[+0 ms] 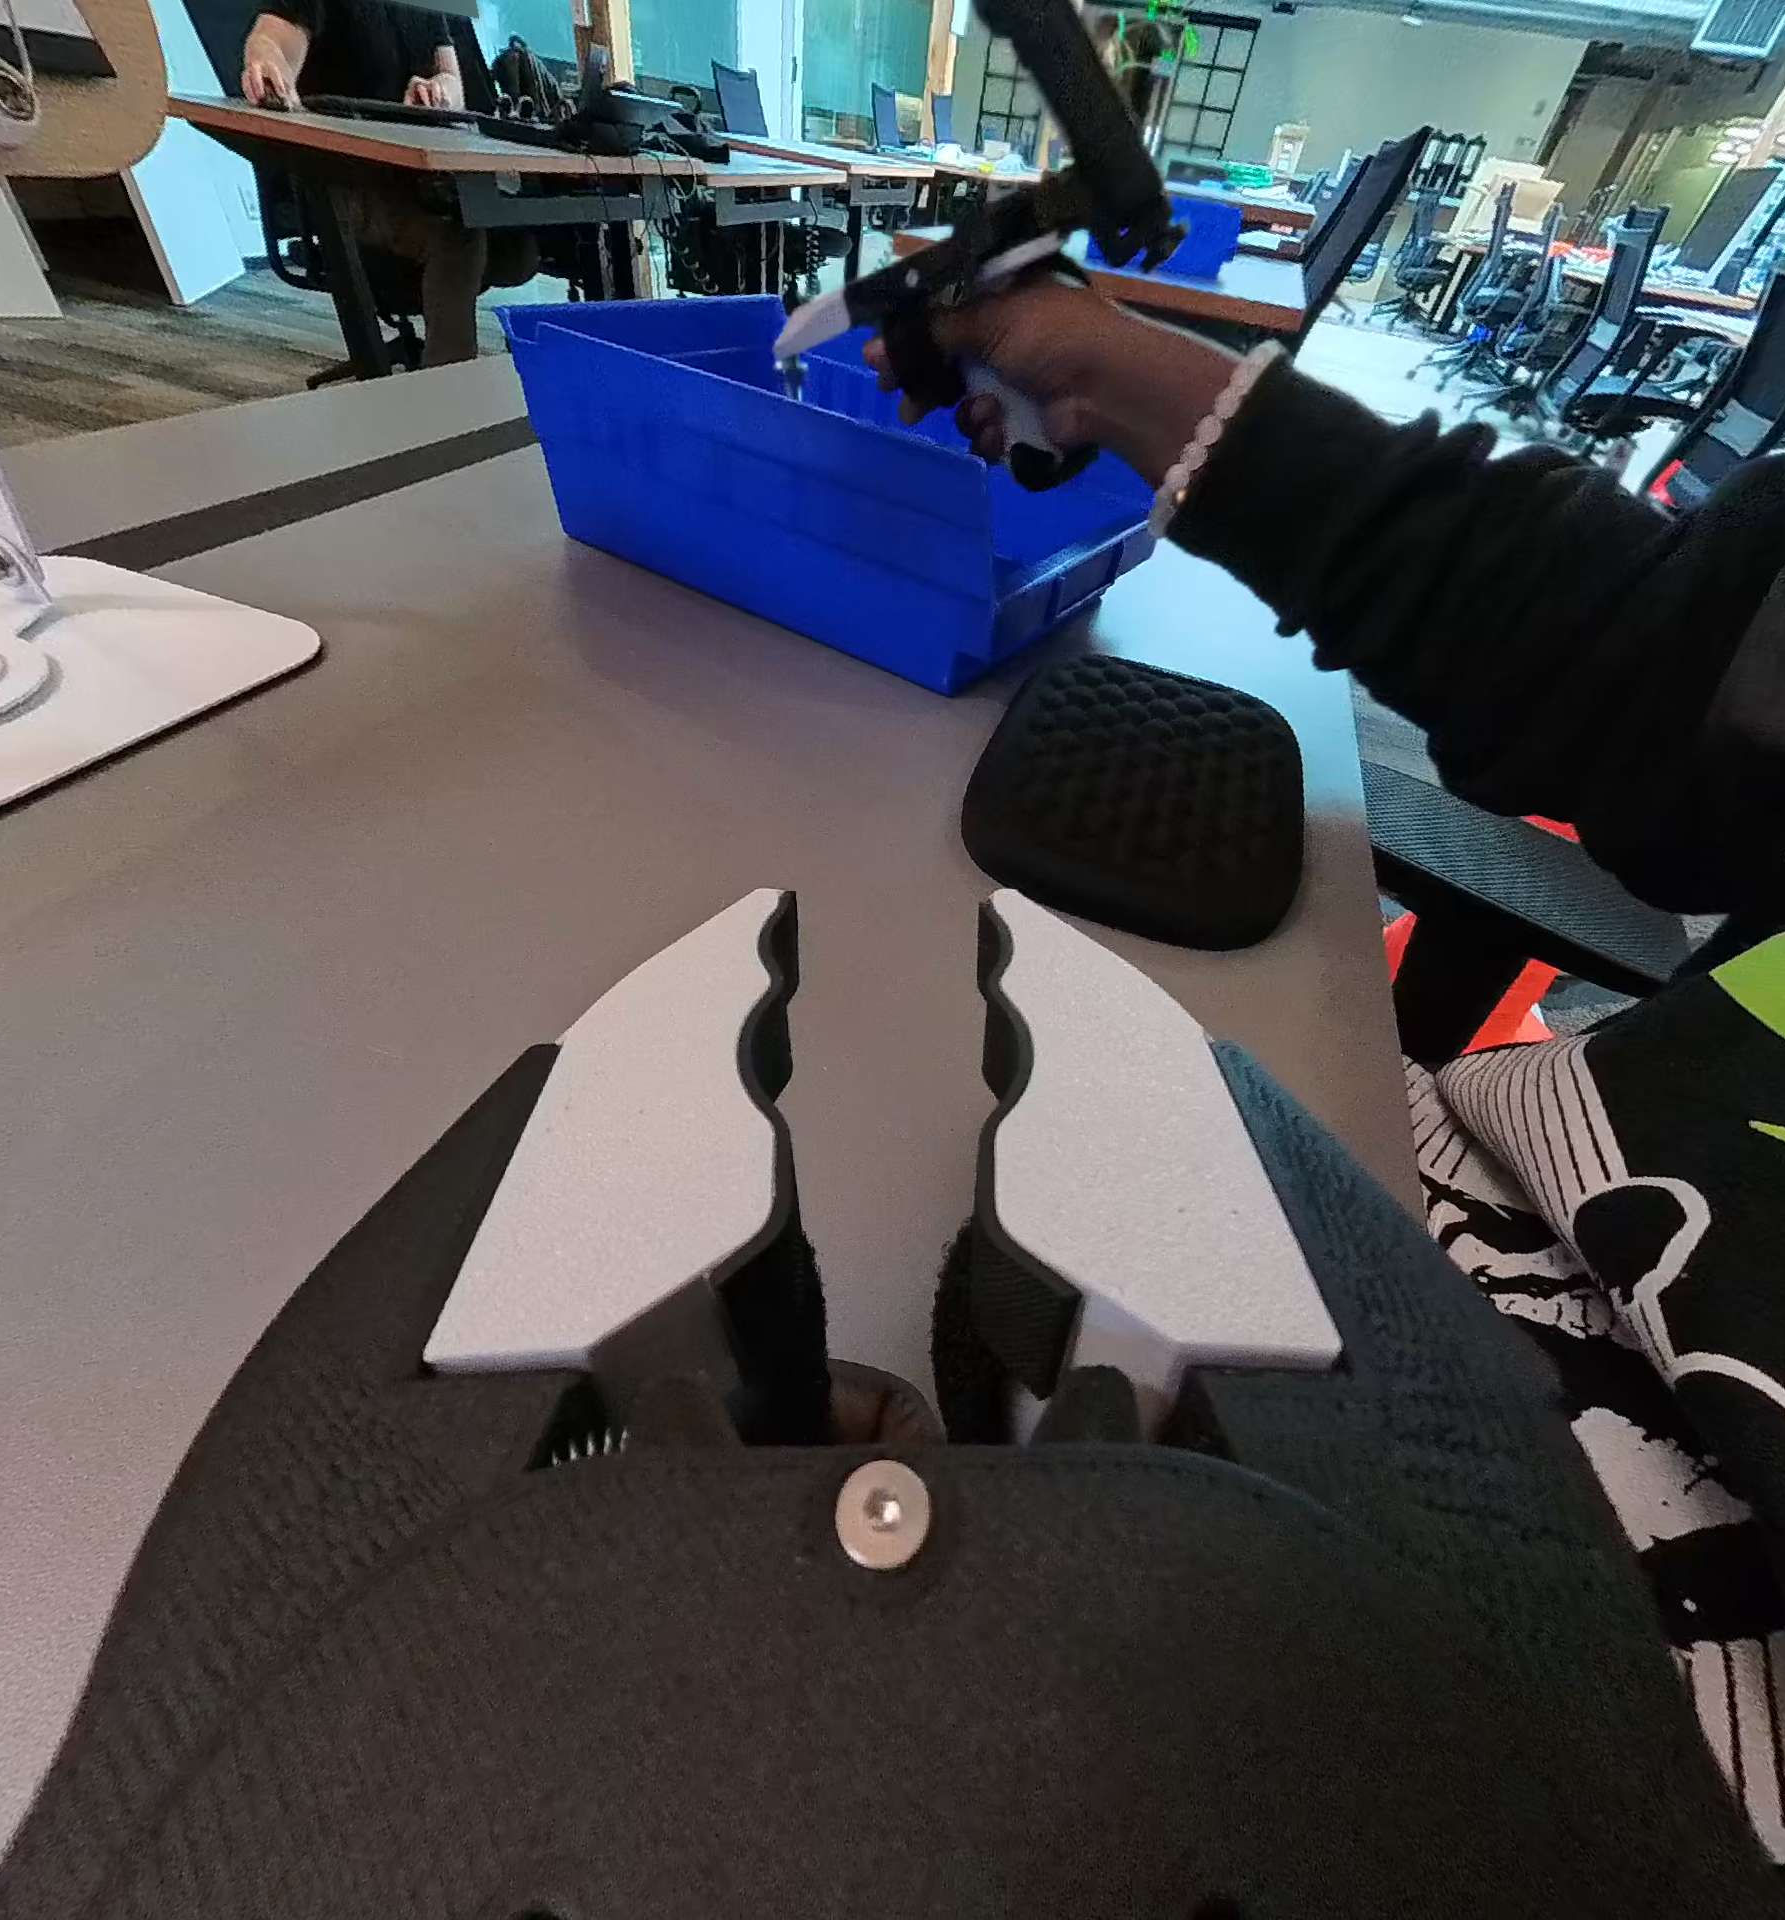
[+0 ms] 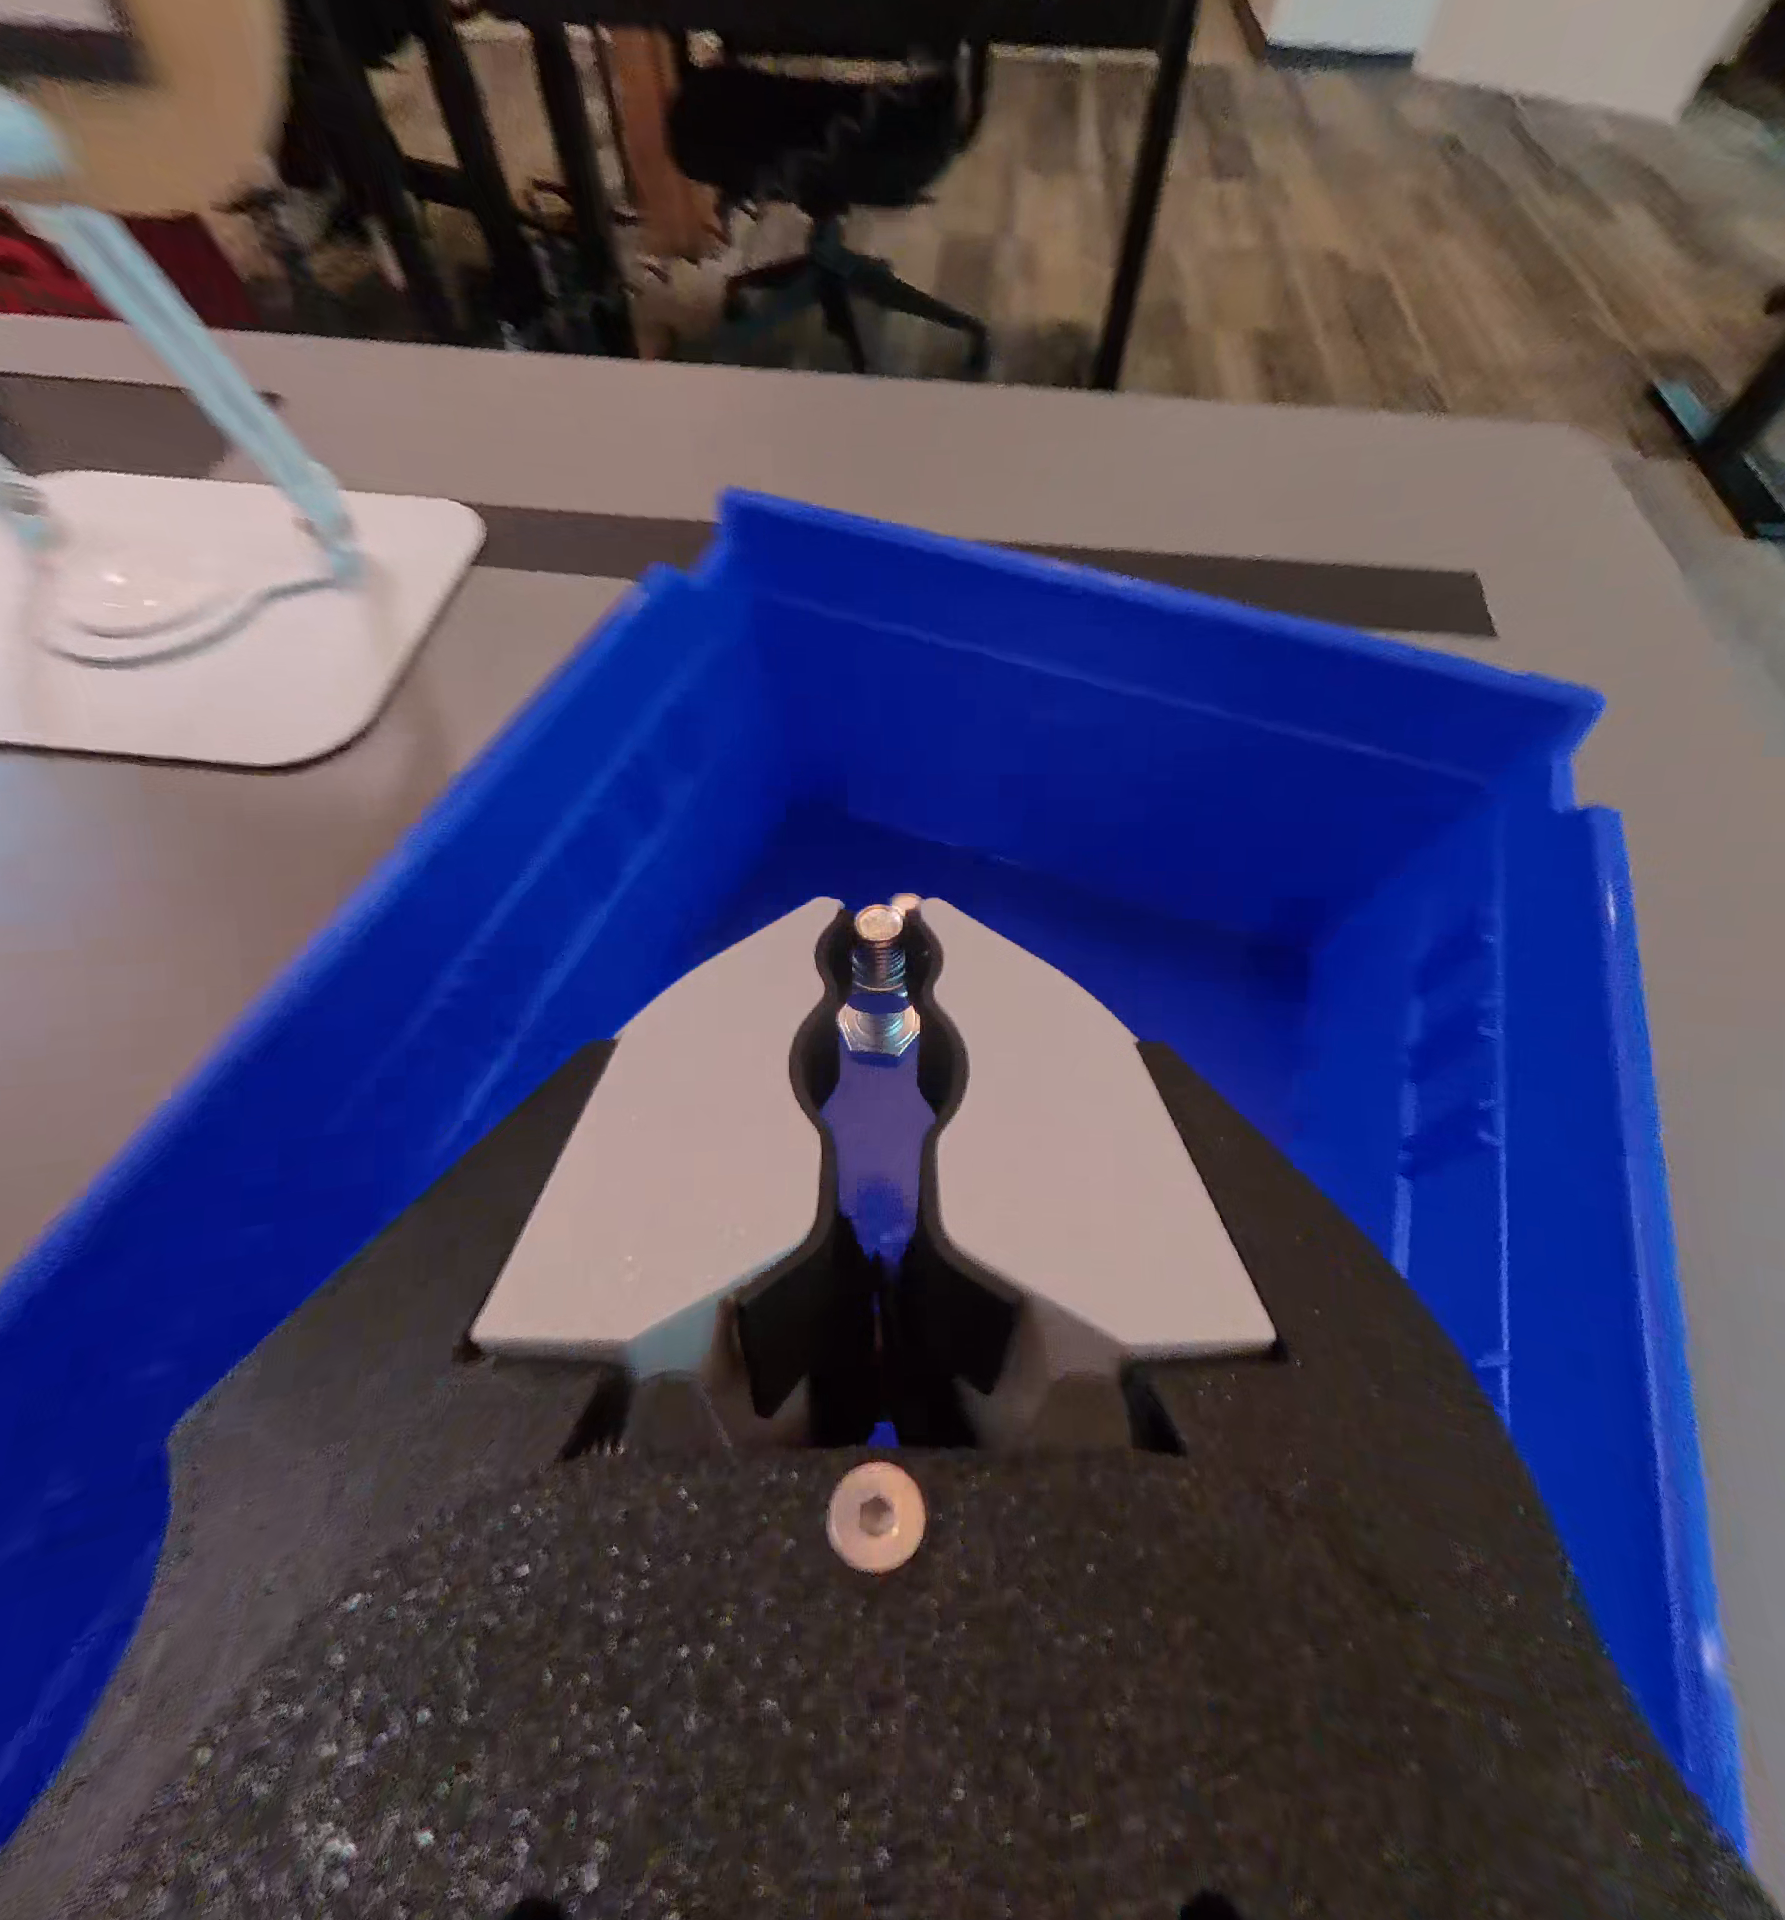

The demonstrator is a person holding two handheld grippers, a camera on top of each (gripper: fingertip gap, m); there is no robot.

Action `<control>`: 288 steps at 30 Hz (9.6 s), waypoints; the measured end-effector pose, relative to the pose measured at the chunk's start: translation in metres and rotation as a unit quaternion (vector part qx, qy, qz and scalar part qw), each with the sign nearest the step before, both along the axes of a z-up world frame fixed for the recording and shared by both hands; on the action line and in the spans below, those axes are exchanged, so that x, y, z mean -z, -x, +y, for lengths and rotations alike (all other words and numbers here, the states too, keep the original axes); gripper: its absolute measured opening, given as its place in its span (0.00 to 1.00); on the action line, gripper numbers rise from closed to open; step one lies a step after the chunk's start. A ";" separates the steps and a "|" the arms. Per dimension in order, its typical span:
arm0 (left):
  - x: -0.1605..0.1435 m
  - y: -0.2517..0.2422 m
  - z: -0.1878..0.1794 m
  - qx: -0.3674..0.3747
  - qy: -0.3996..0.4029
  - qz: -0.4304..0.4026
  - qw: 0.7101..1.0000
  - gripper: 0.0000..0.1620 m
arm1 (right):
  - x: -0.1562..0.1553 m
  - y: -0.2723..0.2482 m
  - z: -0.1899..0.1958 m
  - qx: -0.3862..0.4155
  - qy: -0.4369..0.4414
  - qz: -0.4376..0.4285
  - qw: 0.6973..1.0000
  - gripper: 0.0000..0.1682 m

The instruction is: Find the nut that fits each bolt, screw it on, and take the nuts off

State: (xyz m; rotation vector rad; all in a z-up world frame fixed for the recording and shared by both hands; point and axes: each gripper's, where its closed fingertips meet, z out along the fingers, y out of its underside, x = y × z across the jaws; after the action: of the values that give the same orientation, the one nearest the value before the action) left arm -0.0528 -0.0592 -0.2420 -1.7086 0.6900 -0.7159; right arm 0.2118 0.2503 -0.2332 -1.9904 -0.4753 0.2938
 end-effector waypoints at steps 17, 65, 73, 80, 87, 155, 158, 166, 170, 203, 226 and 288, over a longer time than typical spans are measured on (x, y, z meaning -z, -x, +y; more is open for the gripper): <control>-0.002 0.002 0.000 -0.002 -0.003 -0.007 1.000 0.20 | 0.059 -0.015 0.034 0.043 0.031 -0.052 0.997 0.06; -0.069 0.287 -0.005 -0.254 0.156 0.270 0.915 0.23 | -0.027 0.147 -0.233 -0.297 -0.182 0.165 0.923 0.30; 0.001 0.359 0.019 -0.223 0.322 0.357 0.848 0.20 | -0.026 0.148 -0.235 -0.302 -0.184 0.162 0.921 0.30; 0.040 0.375 0.033 -0.196 0.397 0.341 0.829 0.16 | -0.027 0.146 -0.234 -0.300 -0.181 0.173 0.920 0.30; 0.055 0.377 0.036 -0.191 0.417 0.339 0.821 0.16 | -0.028 0.144 -0.233 -0.298 -0.178 0.180 0.920 0.30; -0.007 0.081 -0.015 0.071 0.148 0.406 0.899 0.12 | -0.022 0.153 -0.239 -0.323 -0.182 0.154 0.916 0.29; -0.031 0.131 -0.013 -0.005 0.153 0.393 0.907 0.12 | -0.022 0.153 -0.239 -0.322 -0.181 0.153 0.916 0.29; -0.027 0.251 -0.029 -0.128 0.247 0.389 0.878 0.14 | -0.020 0.155 -0.239 -0.323 -0.181 0.145 0.918 0.28; 0.006 0.282 -0.042 -0.116 0.310 0.401 0.854 0.21 | -0.019 0.156 -0.240 -0.325 -0.182 0.140 0.917 0.28; 0.063 0.321 -0.052 -0.048 0.367 0.432 0.822 0.10 | -0.020 0.154 -0.239 -0.323 -0.180 0.147 0.918 0.28; -0.023 0.060 -0.027 0.155 0.069 0.521 0.836 0.09 | -0.021 0.155 -0.241 -0.326 -0.191 0.142 0.915 0.28; -0.044 0.033 -0.029 0.059 -0.094 -0.124 0.986 0.52 | -0.006 0.182 -0.250 -0.379 -0.135 0.081 0.912 0.33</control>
State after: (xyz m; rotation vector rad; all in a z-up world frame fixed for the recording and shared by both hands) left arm -0.0861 -0.0877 -0.1977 -1.3867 0.6662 -0.8998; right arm 0.0301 -0.0002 -0.2269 -1.4230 -1.1120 0.8188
